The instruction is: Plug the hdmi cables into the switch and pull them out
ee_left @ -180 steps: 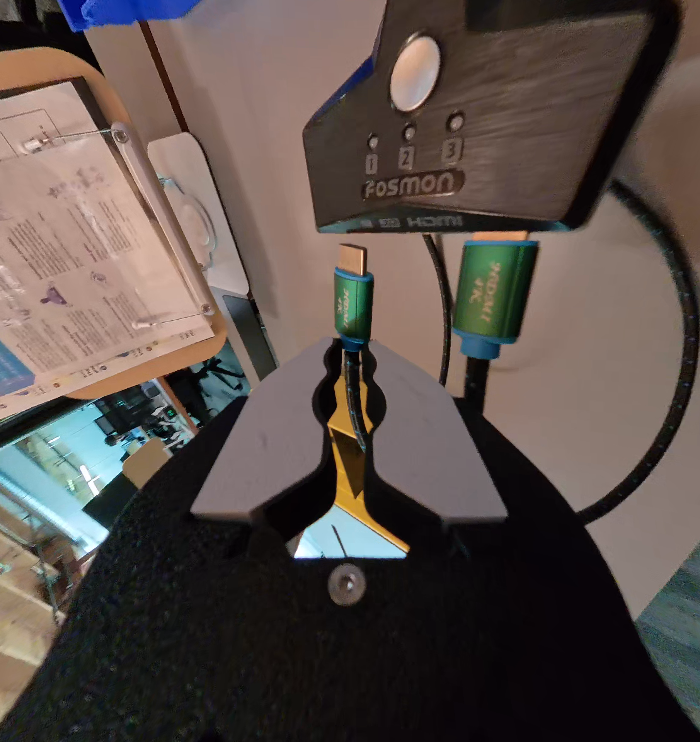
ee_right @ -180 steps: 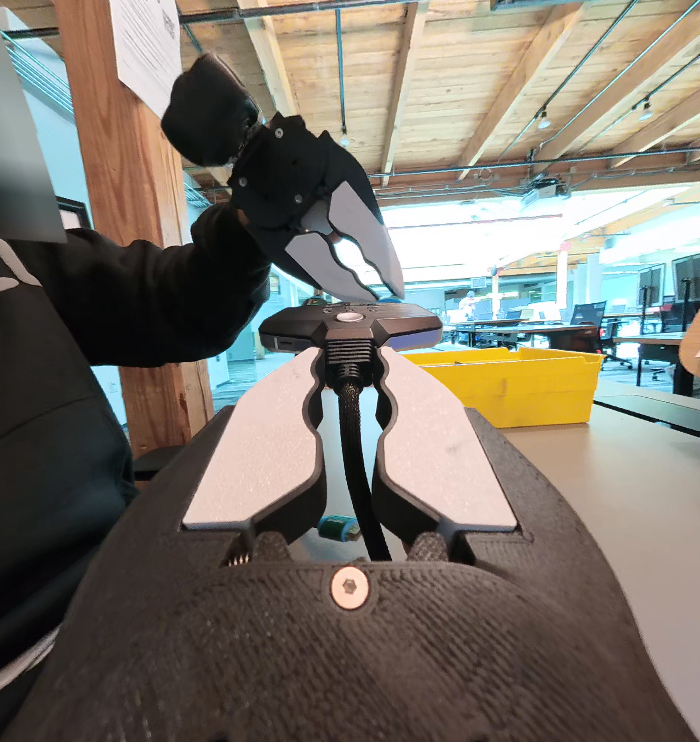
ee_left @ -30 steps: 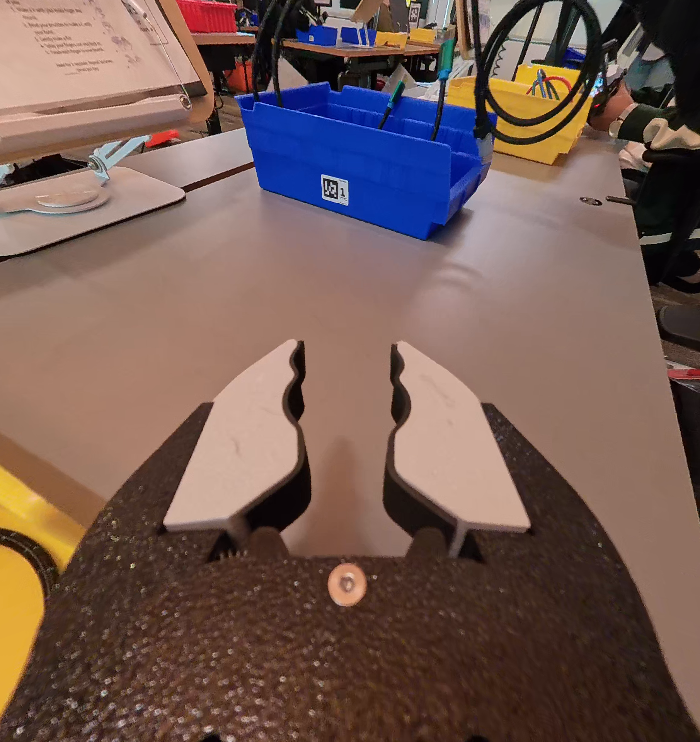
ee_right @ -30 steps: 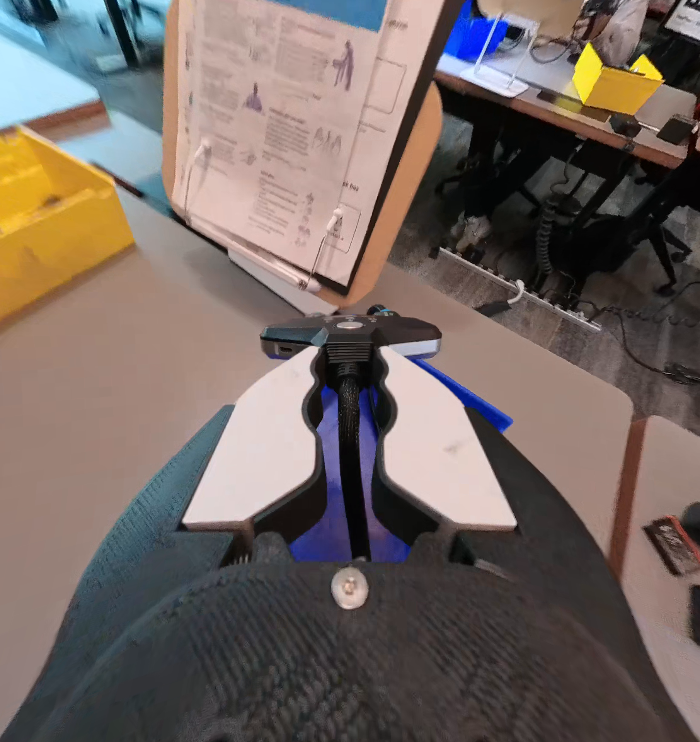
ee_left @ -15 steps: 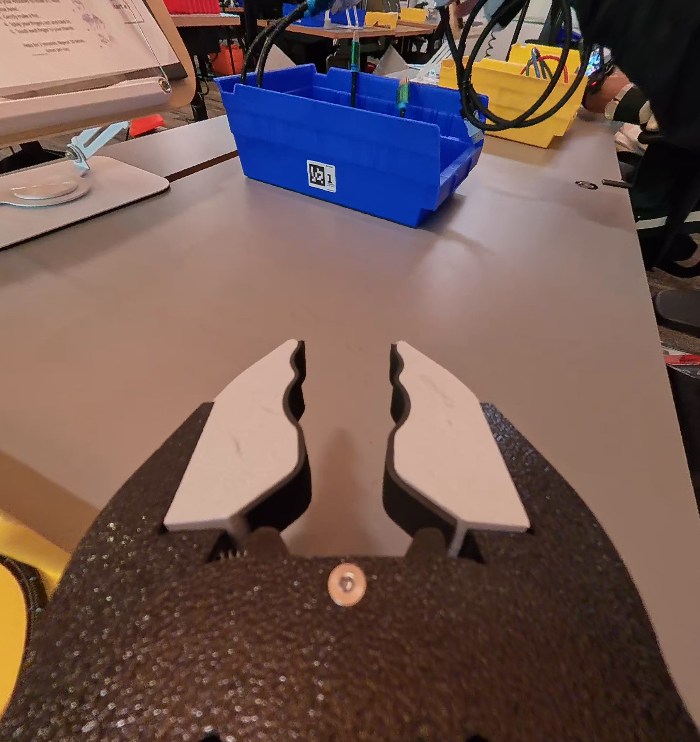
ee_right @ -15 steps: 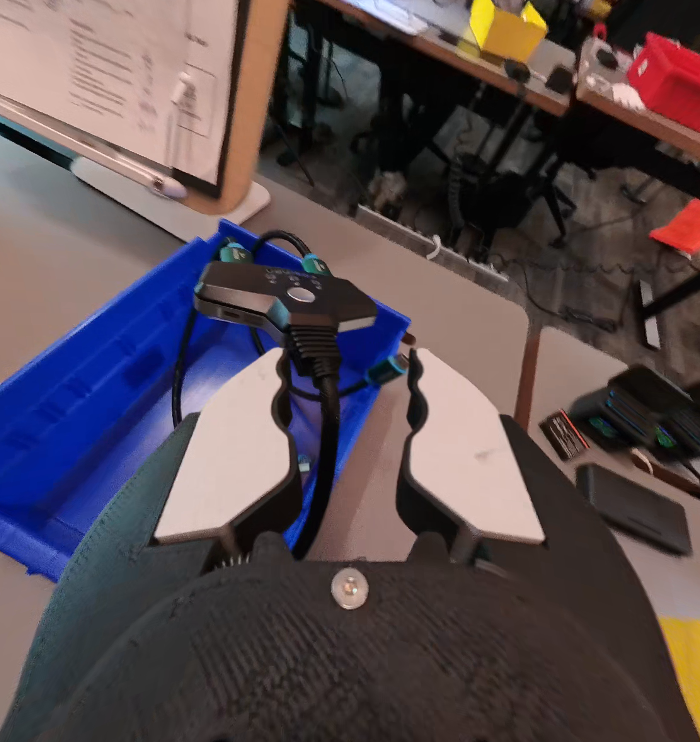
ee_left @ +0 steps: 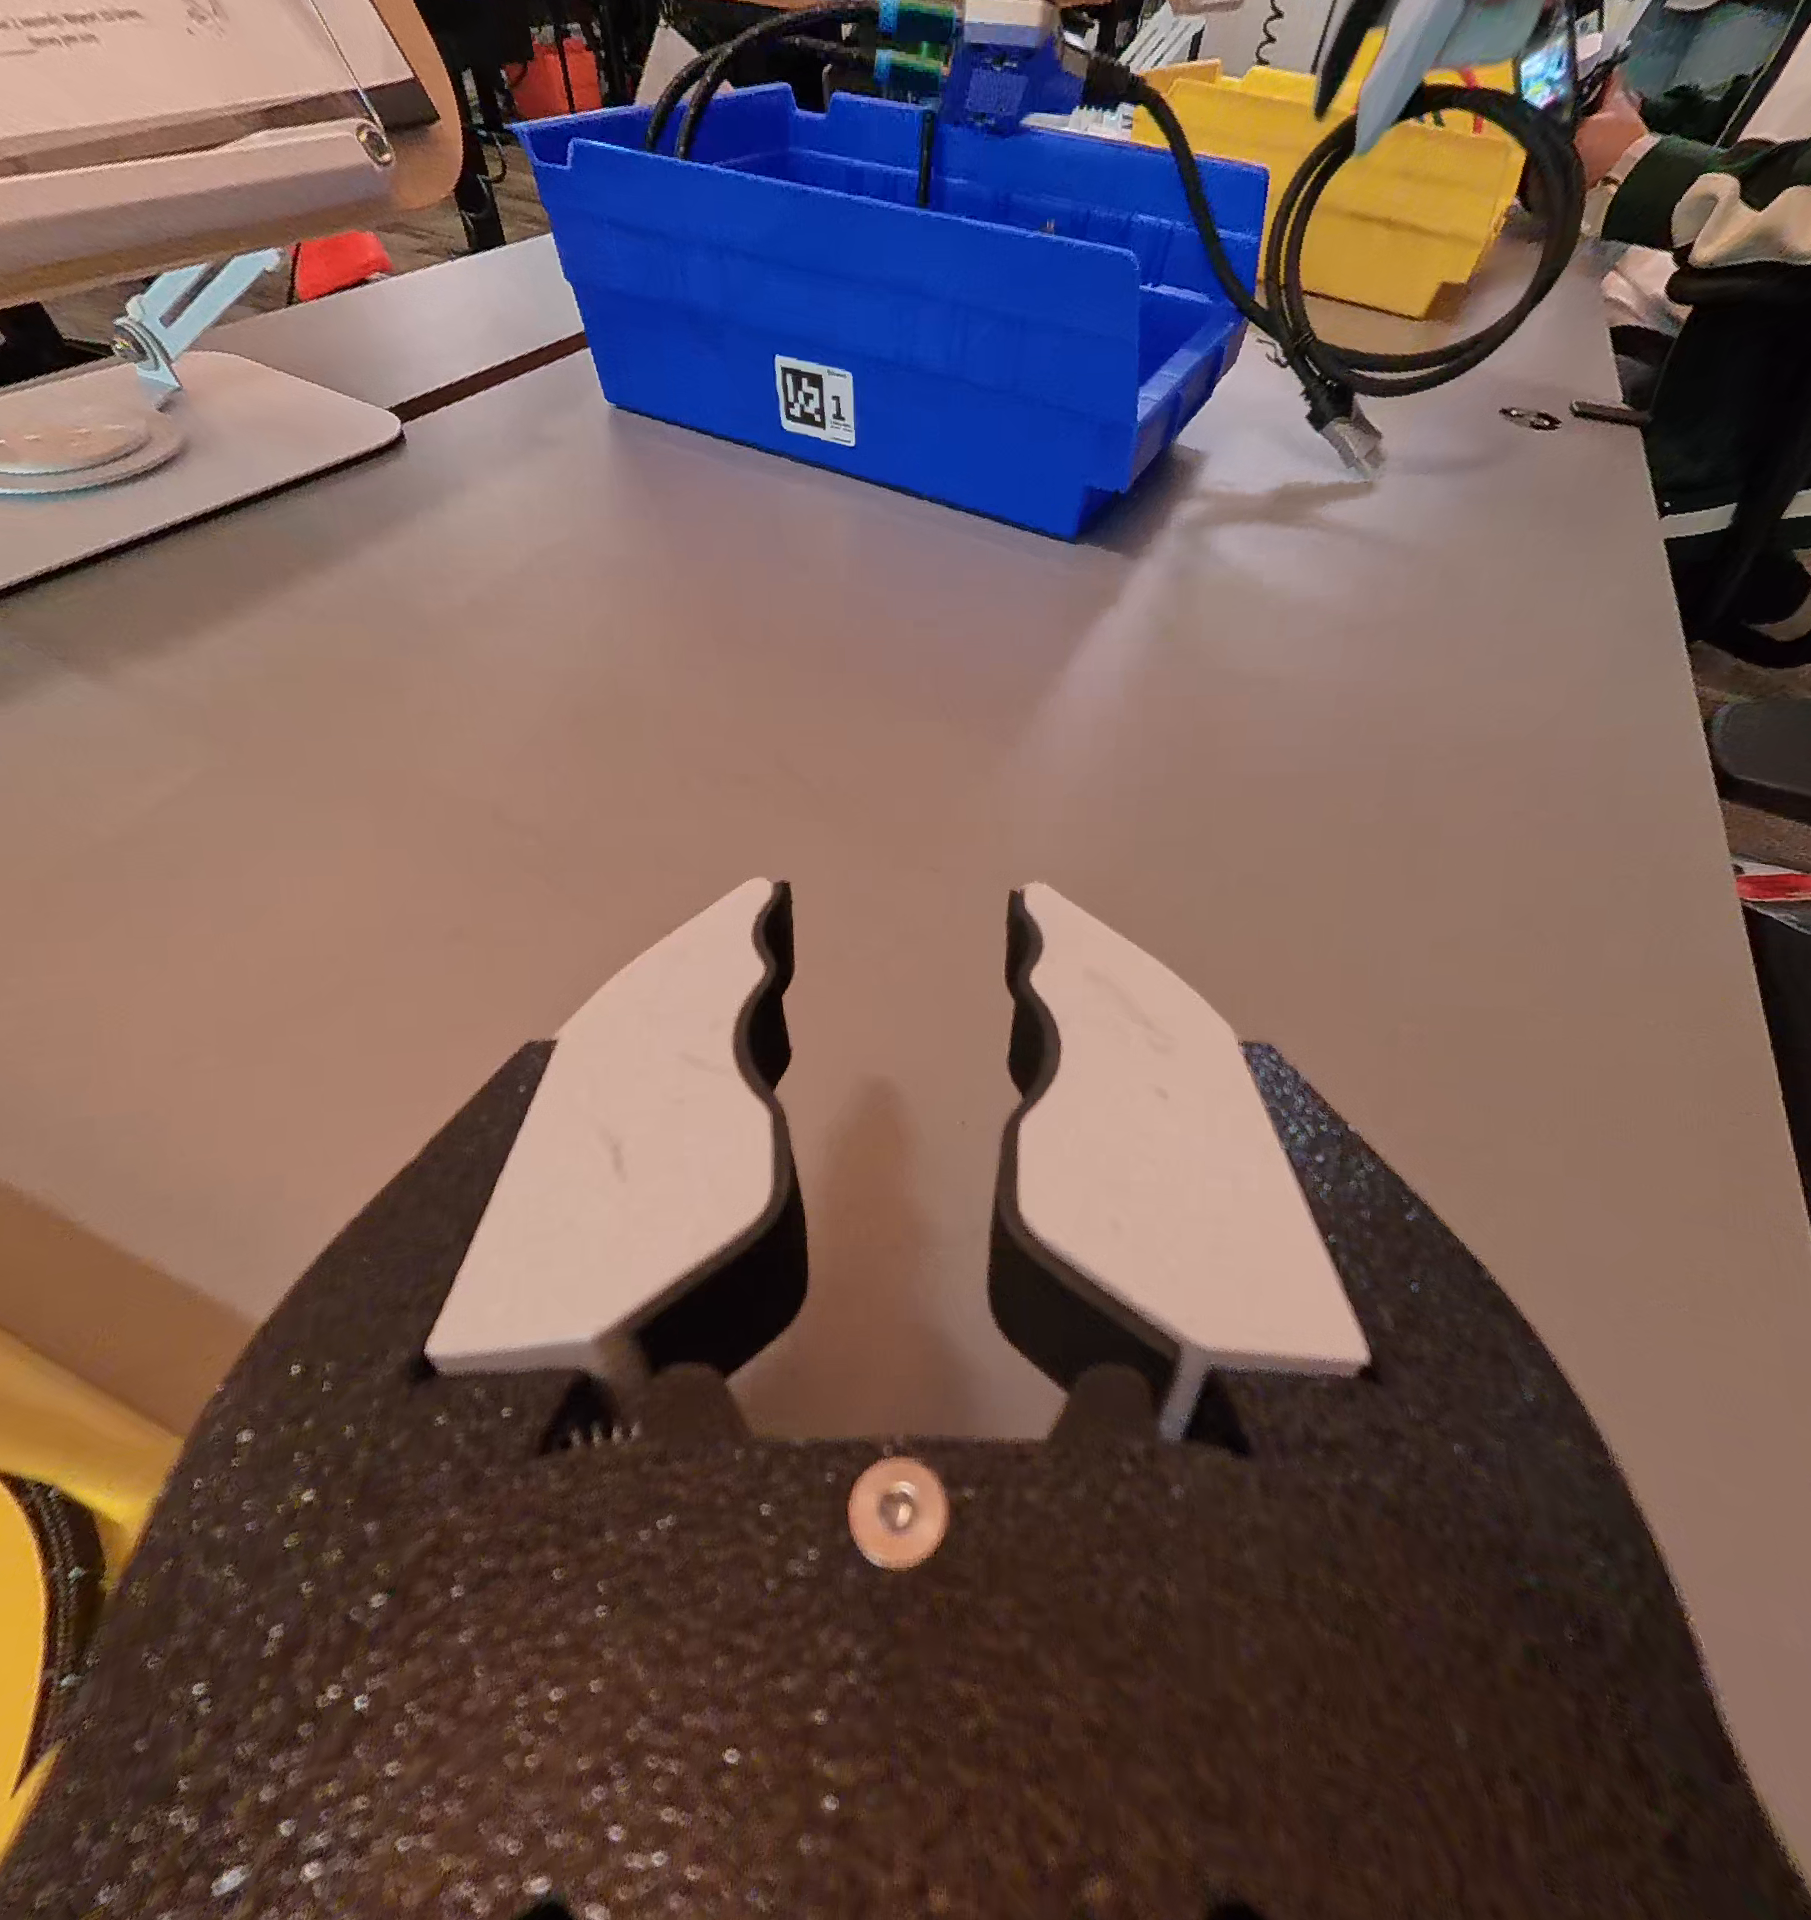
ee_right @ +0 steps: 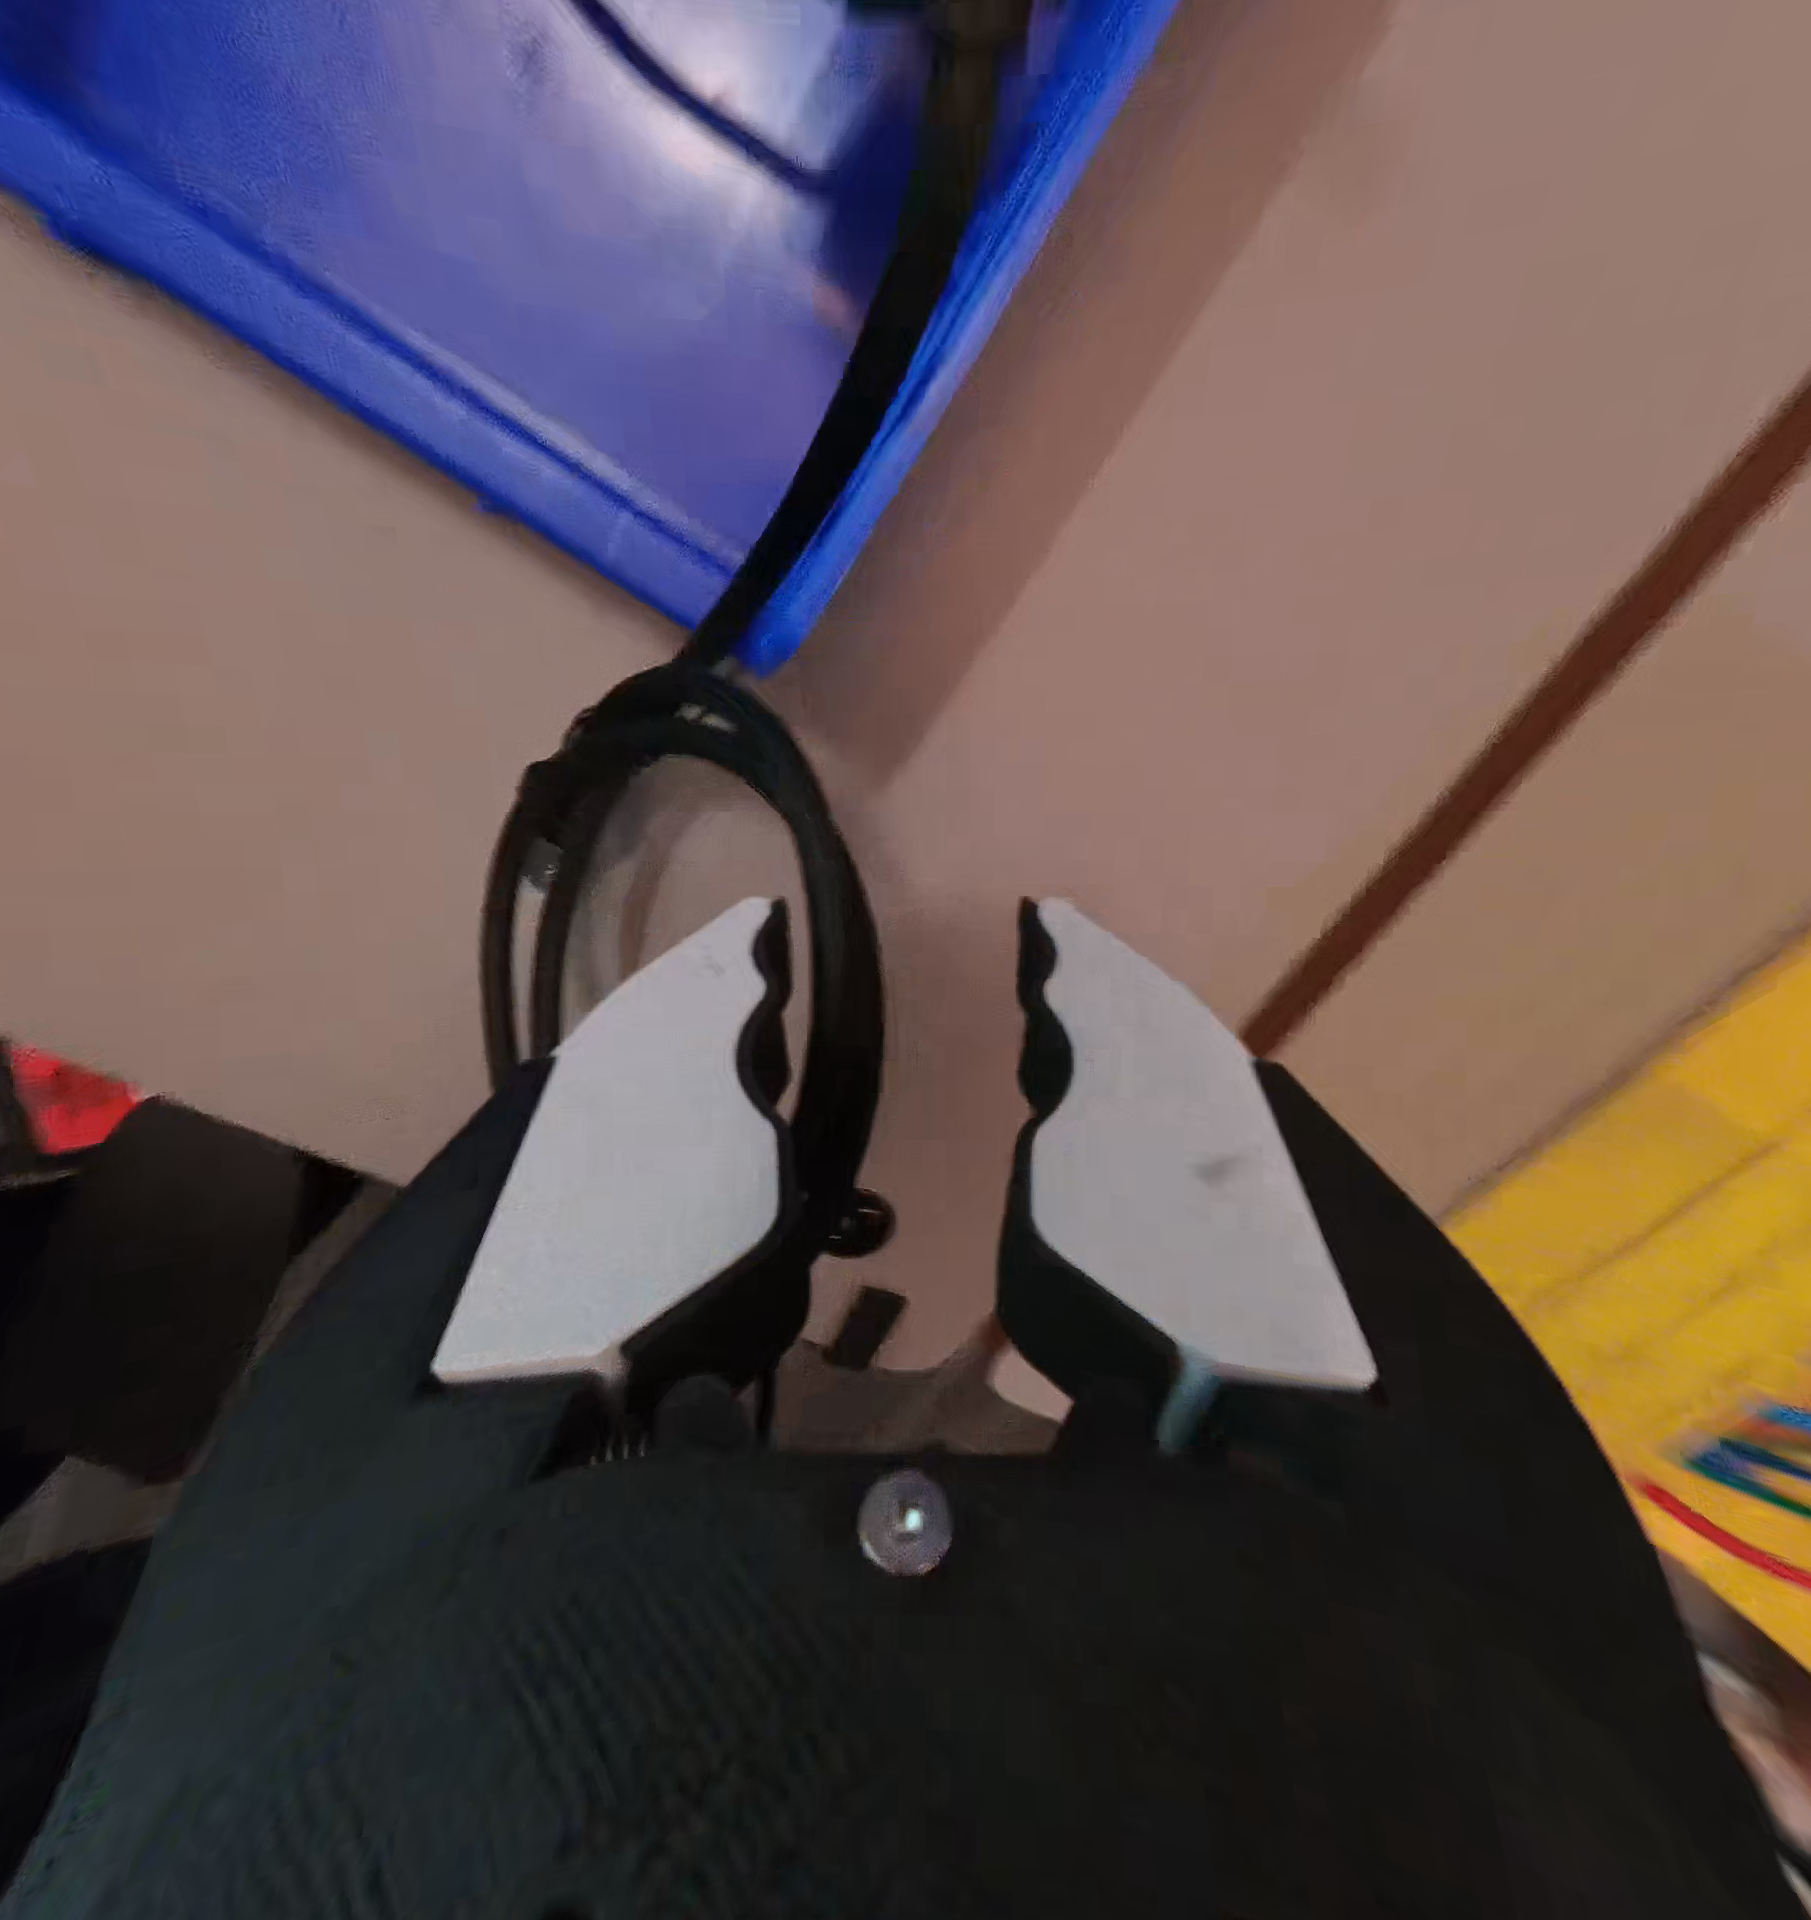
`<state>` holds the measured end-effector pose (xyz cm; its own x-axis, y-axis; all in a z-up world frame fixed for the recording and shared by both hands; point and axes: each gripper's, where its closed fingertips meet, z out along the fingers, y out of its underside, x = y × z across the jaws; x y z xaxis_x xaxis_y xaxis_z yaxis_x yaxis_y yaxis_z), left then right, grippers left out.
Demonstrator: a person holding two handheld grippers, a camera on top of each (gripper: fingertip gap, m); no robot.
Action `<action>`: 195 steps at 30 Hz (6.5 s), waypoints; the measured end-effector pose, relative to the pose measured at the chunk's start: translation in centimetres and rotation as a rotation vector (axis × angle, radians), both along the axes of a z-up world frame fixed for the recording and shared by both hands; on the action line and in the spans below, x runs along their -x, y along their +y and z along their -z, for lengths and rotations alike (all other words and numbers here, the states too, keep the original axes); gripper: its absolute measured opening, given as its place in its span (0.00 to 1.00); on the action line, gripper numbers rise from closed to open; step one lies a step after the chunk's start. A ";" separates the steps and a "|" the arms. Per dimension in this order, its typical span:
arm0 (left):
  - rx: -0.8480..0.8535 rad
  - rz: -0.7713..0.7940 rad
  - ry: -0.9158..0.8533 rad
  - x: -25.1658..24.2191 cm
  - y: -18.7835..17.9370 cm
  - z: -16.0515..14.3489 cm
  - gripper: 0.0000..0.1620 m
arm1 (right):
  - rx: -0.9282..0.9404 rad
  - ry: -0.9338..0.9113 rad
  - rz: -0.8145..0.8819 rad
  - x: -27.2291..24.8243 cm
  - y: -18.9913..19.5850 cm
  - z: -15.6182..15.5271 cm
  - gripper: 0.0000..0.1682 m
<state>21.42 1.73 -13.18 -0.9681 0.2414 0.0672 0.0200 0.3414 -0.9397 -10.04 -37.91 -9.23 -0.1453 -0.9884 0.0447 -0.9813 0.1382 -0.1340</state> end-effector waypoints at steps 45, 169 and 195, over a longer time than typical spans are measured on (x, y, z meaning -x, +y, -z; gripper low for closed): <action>-0.067 0.063 -0.037 1.3 -0.1 1.1 0.22 | 0.472 -1.176 0.267 -16.8 0.0 -4.8 0.05; -1.305 -1.091 0.454 -28.3 0.7 4.9 0.17 | -0.112 -1.472 -0.596 -23.9 28.0 -3.3 0.48; -1.412 -1.062 0.518 -27.6 1.2 6.3 0.44 | -0.056 -1.361 -0.647 -24.6 28.4 -0.9 0.49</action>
<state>49.04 2.98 -19.53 -0.4753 -0.8789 -0.0415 -0.8684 0.4609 0.1831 14.55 -9.47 -8.29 0.4056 -0.8919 0.1999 -0.0076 -0.2219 -0.9750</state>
